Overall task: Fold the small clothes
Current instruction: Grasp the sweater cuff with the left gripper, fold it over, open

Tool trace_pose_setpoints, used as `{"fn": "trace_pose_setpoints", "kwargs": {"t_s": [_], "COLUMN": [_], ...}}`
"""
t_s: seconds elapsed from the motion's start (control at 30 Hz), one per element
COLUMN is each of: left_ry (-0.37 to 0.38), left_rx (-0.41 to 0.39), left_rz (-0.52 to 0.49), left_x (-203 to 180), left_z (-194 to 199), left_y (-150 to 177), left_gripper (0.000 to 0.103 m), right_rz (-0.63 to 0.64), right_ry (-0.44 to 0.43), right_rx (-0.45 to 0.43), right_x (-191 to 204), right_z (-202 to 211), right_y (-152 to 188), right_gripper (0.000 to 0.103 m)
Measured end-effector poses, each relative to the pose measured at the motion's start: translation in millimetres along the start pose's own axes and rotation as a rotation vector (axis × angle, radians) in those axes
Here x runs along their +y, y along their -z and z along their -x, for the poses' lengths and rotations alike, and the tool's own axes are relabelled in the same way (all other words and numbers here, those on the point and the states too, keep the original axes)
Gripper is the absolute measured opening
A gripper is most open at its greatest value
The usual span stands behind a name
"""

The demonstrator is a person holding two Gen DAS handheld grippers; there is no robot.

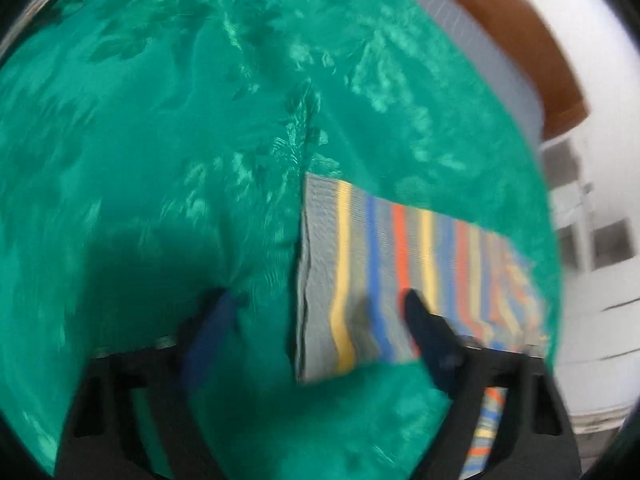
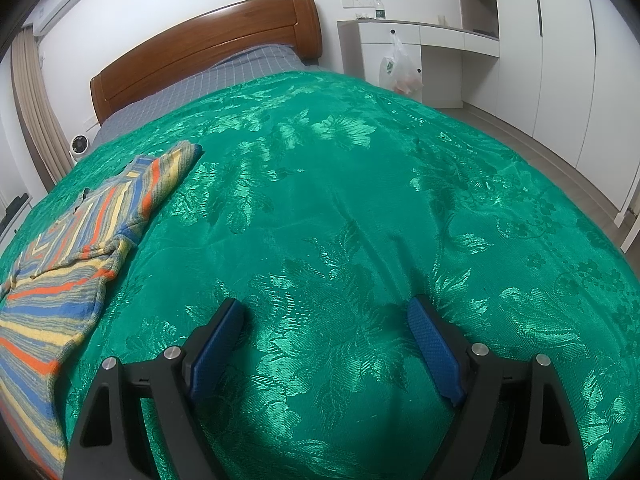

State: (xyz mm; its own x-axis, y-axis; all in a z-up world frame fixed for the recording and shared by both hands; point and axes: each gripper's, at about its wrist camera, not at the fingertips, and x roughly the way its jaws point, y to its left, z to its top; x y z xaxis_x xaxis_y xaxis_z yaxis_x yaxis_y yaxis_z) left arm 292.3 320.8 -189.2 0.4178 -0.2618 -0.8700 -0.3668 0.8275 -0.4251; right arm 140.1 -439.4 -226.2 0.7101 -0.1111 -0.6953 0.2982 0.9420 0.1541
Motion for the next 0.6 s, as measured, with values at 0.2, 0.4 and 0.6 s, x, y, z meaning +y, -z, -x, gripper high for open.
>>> {"fn": "trace_pose_setpoints", "kwargs": {"t_s": [0.2, 0.4, 0.6], "left_ry": [-0.021, -0.014, 0.137], "left_rx": [0.007, -0.112, -0.118], "left_rz": [-0.092, -0.447, -0.756], "left_x": [-32.6, -172.7, -340.6], "left_z": [-7.8, 45.2, 62.2], "left_y": [-3.5, 22.0, 81.7], "left_gripper": [0.003, 0.003, 0.003], "right_rz": [0.003, 0.005, 0.004], "right_ry": [0.002, 0.002, -0.005], "right_rx": [0.001, 0.000, -0.001], "right_x": [0.9, 1.2, 0.1], "right_z": [0.0, 0.1, 0.3], "right_y": [-0.5, -0.1, -0.4], "right_gripper": [0.084, 0.085, 0.085]}}
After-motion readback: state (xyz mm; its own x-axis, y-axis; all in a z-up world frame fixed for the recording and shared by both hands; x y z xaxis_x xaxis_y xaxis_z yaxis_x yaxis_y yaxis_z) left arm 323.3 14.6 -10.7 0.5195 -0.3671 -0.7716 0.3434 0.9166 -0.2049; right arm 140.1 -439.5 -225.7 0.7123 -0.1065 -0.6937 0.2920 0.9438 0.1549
